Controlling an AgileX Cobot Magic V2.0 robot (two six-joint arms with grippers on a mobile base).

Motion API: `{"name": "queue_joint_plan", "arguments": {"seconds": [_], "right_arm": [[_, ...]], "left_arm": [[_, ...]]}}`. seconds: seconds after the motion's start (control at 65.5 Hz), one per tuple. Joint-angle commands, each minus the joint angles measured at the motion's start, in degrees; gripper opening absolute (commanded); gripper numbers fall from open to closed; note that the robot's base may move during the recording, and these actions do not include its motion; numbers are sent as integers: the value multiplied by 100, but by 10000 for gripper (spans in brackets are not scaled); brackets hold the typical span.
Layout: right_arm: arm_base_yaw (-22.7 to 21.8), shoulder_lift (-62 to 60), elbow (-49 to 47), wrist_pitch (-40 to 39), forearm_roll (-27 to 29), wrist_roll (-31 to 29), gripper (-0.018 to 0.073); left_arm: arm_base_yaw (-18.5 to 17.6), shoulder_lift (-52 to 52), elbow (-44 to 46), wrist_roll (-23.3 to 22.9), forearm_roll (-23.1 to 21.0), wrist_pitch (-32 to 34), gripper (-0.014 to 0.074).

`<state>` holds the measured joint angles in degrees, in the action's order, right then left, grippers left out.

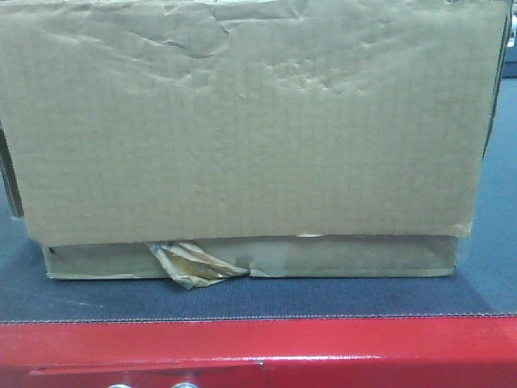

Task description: Stack two boxes on right shelf middle

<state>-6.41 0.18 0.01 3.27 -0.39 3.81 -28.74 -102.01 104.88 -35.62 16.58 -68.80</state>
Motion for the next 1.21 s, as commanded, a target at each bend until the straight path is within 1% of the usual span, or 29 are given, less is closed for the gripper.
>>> {"name": "queue_joint_plan", "arguments": {"seconds": [0.0, 0.076, 0.153, 0.26, 0.306, 0.382, 0.428, 0.519, 0.565, 0.642, 0.703, 0.748, 0.81, 0.84, 0.855, 0.901, 0.962, 1.008, 1.191], "right_arm": [[-18, -18, -1, -119, -4, -4, -162], [-18, -18, -1, -119, -4, -4, -162], [-18, -18, -1, -119, -4, -4, -162], [-18, -18, -1, -119, -4, -4, -162], [-18, -18, -1, -119, -4, -4, -162], [-18, -18, -1, -119, -4, -4, -162], [-18, -18, -1, -119, -4, -4, -162], [-18, -18, -1, -119, -4, -4, -162], [-18, -18, -1, -119, -4, -4, -162], [-18, -18, -1, -119, -4, -4, -162], [-18, -18, -1, -119, -4, -4, -162], [-18, -18, -1, -119, -4, -4, -162], [-18, -18, -1, -119, -4, -4, -162], [-18, -18, -1, -119, -4, -4, -162], [-18, -18, -1, -119, -4, -4, -162], [-18, -18, -1, -119, -4, -4, -162], [-18, -18, -1, -119, -4, -4, -162], [-18, -18, -1, -119, -4, -4, -162], [-18, -18, -1, -119, -4, -4, -162]], "left_arm": [[-17, -74, -18, -81, -150, 235, -111], [-17, -123, -18, -43, -297, 327, -107], [-17, -123, -18, -43, -325, 376, -54], [-17, -123, -18, -43, -264, 385, 114], [-17, -123, -18, -43, -250, 385, 202], [-17, -112, 20, -43, -250, 391, 278], [-17, -102, 69, -43, -250, 391, 301], [-17, -20, 314, -15, -226, 379, 309], [-17, 45, 496, 121, -184, 352, 309], [6, 160, 750, 220, -49, 236, 309], [49, 241, 985, 254, 248, -83, 309], [101, 293, 1059, 310, 484, -116, 309], [236, 335, 1060, 509, 586, -116, 309], [346, 335, 1060, 657, 508, -116, 309], [400, 335, 1046, 778, 388, -116, 309], [570, 335, 1005, 913, 110, -116, 309], [807, 335, 926, 1162, -591, -116, 309], [1015, 335, 770, 1292, -1004, -116, 309], [1050, 335, 246, 1292, -960, -116, 309]]}}
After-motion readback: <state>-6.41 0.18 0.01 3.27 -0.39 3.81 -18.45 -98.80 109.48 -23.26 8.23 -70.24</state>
